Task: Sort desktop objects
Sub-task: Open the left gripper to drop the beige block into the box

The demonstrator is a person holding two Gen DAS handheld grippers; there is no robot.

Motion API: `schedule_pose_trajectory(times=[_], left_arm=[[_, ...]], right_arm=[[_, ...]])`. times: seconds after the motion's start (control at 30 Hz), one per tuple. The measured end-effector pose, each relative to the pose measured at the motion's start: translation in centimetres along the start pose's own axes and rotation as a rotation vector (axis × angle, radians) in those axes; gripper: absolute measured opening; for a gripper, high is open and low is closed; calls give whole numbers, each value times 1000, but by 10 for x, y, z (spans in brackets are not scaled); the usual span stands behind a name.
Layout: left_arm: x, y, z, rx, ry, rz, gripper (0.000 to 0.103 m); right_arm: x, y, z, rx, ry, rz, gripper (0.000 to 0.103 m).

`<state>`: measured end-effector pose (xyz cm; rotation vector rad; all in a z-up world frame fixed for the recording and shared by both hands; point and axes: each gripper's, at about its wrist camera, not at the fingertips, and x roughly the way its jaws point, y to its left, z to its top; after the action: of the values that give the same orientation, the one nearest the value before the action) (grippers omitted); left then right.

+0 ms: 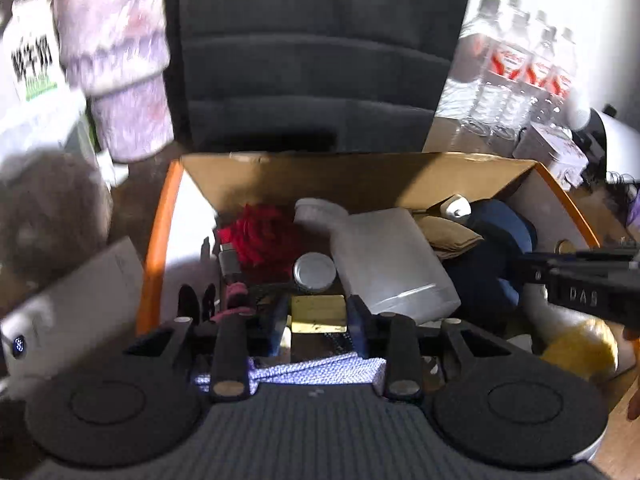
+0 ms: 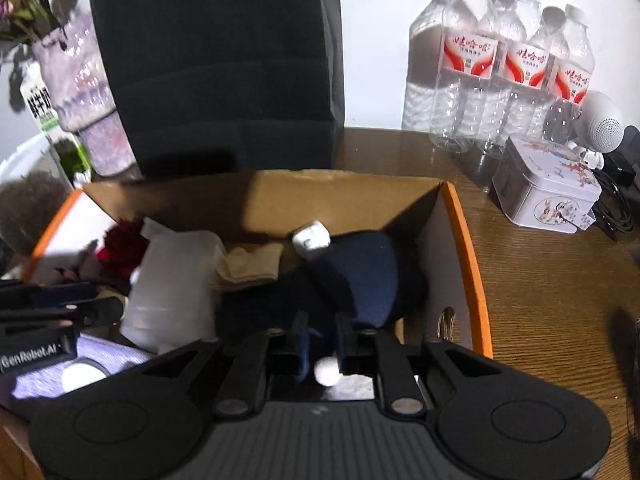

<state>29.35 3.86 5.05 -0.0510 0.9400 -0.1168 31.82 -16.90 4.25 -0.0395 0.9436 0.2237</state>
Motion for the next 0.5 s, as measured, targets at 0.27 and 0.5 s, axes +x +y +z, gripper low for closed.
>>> schedule_pose_trajectory(times=[0.27,0.5], left_arm=[[-9,-4,17,-40,33,6,66],[-55,-19,11,-32,-40,32,75]], right_arm=[[-26,-9,9,75,-17,55,59],[-68,0,-5,61,-81,79,68]])
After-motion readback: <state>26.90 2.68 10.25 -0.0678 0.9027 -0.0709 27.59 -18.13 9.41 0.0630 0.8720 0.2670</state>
